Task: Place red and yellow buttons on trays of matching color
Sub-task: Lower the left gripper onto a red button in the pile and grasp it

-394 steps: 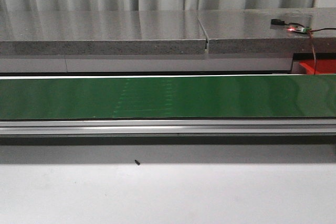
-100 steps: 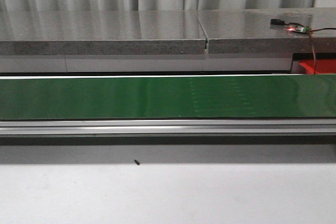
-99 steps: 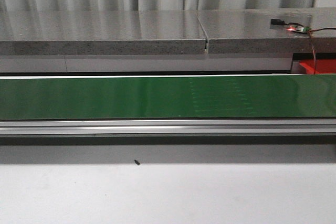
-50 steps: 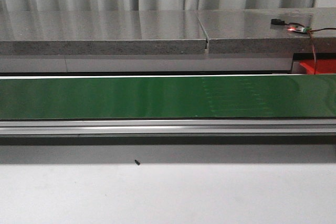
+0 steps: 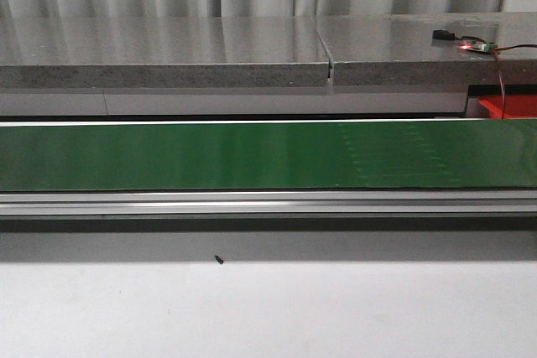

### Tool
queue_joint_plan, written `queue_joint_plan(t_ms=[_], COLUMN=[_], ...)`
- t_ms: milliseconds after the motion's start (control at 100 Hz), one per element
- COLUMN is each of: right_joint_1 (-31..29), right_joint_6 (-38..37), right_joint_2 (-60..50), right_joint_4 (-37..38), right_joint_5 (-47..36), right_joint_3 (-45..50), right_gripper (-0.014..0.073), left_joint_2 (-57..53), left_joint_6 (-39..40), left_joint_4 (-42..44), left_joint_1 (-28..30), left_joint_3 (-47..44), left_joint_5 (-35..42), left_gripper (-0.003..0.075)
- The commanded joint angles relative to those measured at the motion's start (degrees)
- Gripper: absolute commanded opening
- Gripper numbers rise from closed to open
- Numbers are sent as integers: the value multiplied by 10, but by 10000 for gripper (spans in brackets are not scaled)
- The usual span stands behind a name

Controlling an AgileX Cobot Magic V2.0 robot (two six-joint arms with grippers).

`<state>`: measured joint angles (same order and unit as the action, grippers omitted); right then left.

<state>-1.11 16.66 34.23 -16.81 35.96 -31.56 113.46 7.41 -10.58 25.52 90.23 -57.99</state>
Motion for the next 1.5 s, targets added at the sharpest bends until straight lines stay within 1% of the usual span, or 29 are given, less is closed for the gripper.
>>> queue_joint_plan(t_ms=[0, 160, 410, 810, 1360, 1410, 1490], right_joint_1=[0, 0, 0, 0, 0, 0, 0], right_joint_6=[2, 2, 2, 2, 2, 2, 2], right_joint_2=[0, 0, 0, 0, 0, 0, 0], right_joint_4=[-9, -9, -9, -9, -9, -9, -9], right_joint_5=[-33, -33, -33, -33, -33, -33, -33], right_joint_3=[-15, -15, -15, -15, -15, -15, -15], right_gripper=[-67, -67, -67, -67, -67, -67, -67], left_joint_2=[-21, -14, -9, -3, -13, -13, -18], left_joint_6=[9, 12, 13, 13, 13, 13, 13], left_joint_4=[-10, -11, -11, -13, -22, -23, -24], left_joint_1=[1, 1, 1, 1, 1, 1, 1], left_joint_3=[17, 17, 17, 17, 17, 17, 17], left_joint_5=[19, 34, 39, 47, 57, 57, 57], left_gripper=[512, 463, 452, 302, 292, 281, 238])
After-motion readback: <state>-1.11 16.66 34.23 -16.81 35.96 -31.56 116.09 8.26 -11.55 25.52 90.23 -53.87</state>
